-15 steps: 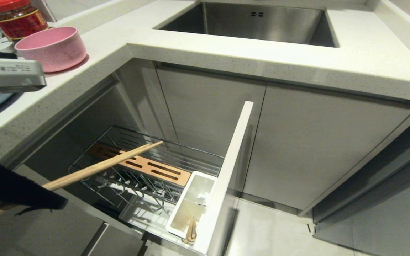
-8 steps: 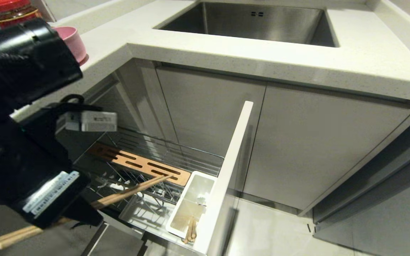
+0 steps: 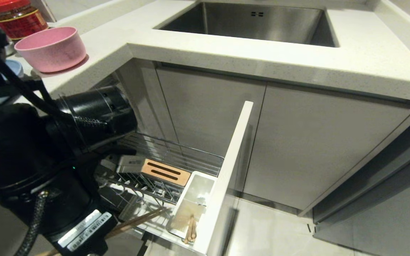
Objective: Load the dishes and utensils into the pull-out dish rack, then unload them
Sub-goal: Pick up the chopsticks and place it in the cupboard
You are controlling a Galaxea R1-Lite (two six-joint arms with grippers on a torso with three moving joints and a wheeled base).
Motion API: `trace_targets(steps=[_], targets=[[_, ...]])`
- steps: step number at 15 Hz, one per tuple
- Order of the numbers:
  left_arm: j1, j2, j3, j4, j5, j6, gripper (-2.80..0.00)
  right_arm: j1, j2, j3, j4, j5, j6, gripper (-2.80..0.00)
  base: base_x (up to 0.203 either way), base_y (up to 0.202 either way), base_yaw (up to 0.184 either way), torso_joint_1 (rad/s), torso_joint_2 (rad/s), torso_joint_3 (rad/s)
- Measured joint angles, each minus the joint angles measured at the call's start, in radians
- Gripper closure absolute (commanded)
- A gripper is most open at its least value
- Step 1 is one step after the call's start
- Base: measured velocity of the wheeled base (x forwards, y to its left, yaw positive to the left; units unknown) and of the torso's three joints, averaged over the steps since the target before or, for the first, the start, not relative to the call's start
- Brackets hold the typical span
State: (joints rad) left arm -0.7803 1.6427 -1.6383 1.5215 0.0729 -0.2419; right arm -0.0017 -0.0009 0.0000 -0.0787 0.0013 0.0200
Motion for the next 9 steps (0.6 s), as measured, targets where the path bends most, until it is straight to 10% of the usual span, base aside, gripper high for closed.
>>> trace_targets(steps=[9], targets=[[-0.026, 0.073, 0.094, -0.092, 0.013, -0.005, 0.00, 0.000, 0.000, 0.000, 0.000, 0.000, 0.000, 0.00, 0.000, 0.000, 0.000, 0.000, 0.00, 0.000]])
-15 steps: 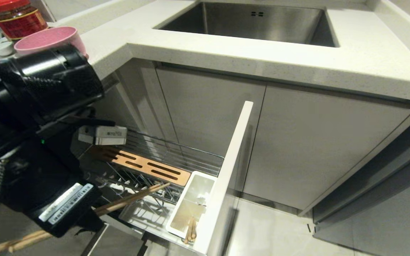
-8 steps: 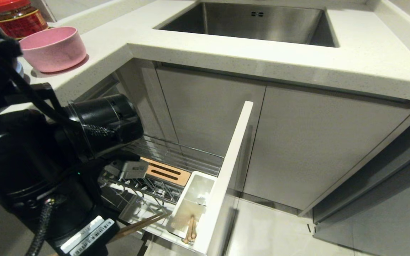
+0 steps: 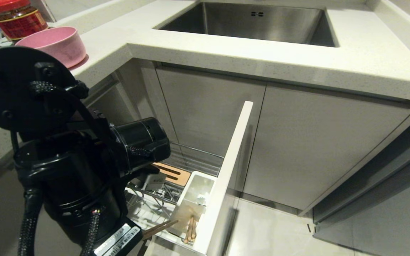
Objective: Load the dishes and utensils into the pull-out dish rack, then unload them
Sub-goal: Pick up the chopsticks and place it in the cupboard
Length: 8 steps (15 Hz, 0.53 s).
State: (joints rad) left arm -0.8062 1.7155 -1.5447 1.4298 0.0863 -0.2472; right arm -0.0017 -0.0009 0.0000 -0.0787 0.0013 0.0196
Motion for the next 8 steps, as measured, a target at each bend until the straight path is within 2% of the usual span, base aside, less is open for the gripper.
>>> trace_targets(steps=[8], targets=[[-0.002, 0.059, 0.019, -0.138, -0.007, -0.007, 0.00, 0.000, 0.000, 0.000, 0.000, 0.000, 0.000, 0.00, 0.000, 0.000, 0.000, 0.000, 0.00, 0.000]])
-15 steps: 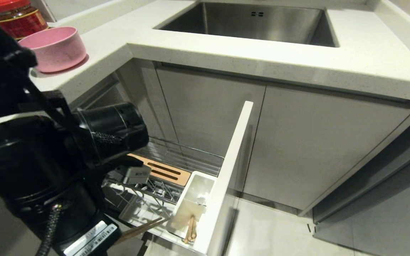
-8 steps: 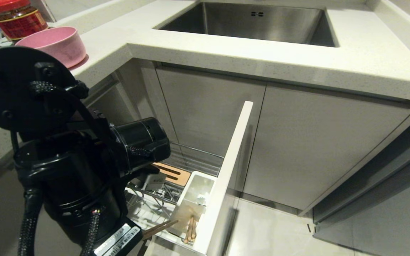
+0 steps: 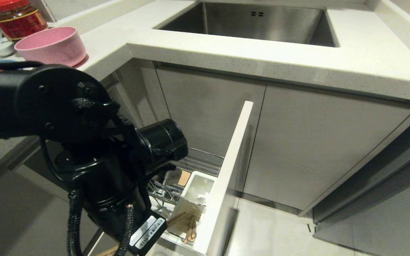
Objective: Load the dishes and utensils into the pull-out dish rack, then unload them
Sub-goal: Pick up the chopsticks and place it in the cupboard
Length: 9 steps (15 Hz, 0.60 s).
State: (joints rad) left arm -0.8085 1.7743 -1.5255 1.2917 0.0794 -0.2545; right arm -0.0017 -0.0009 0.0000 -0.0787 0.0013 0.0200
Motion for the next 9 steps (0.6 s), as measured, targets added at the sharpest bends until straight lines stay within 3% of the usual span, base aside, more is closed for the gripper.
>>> trace_targets(steps=[9], targets=[[0.028, 0.131, -0.003, -0.045, -0.003, 0.003, 0.00, 0.000, 0.000, 0.000, 0.000, 0.000, 0.000, 0.00, 0.000, 0.000, 0.000, 0.000, 0.00, 0.000]])
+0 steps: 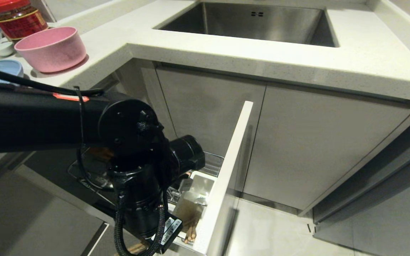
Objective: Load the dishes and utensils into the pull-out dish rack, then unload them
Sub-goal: Pick up the chopsticks and place it in the cupboard
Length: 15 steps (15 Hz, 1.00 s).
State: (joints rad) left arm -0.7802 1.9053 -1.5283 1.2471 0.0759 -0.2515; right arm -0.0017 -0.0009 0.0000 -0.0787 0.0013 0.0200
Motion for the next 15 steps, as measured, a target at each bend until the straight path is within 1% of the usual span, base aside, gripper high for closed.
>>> trace_targets(steps=[3, 7, 10, 13, 14, 15], targets=[[0.016, 0.037, -0.002, -0.053, -0.006, 0.000, 0.00, 0.000, 0.000, 0.000, 0.000, 0.000, 0.000, 0.00, 0.000, 0.000, 0.000, 0.000, 0.00, 0.000], [0.020, 0.087, -0.007, -0.075, -0.007, 0.000, 0.00, 0.000, 0.000, 0.000, 0.000, 0.000, 0.000, 0.00, 0.000, 0.000, 0.000, 0.000, 0.00, 0.000], [0.021, 0.111, -0.015, -0.076, -0.031, 0.001, 0.00, 0.000, 0.000, 0.000, 0.000, 0.000, 0.000, 0.00, 0.000, 0.000, 0.000, 0.000, 0.00, 0.000], [0.027, 0.121, -0.022, -0.073, -0.036, 0.002, 0.00, 0.000, 0.000, 0.000, 0.000, 0.000, 0.000, 0.00, 0.000, 0.000, 0.000, 0.000, 0.00, 0.000], [0.028, 0.122, -0.023, -0.069, -0.036, 0.002, -2.80, 0.000, 0.000, 0.000, 0.000, 0.000, 0.000, 0.00, 0.000, 0.000, 0.000, 0.000, 0.00, 0.000], [0.029, 0.121, -0.023, -0.068, -0.035, 0.002, -2.80, 0.000, 0.000, 0.000, 0.000, 0.000, 0.000, 0.00, 0.000, 0.000, 0.000, 0.000, 0.00, 0.000]])
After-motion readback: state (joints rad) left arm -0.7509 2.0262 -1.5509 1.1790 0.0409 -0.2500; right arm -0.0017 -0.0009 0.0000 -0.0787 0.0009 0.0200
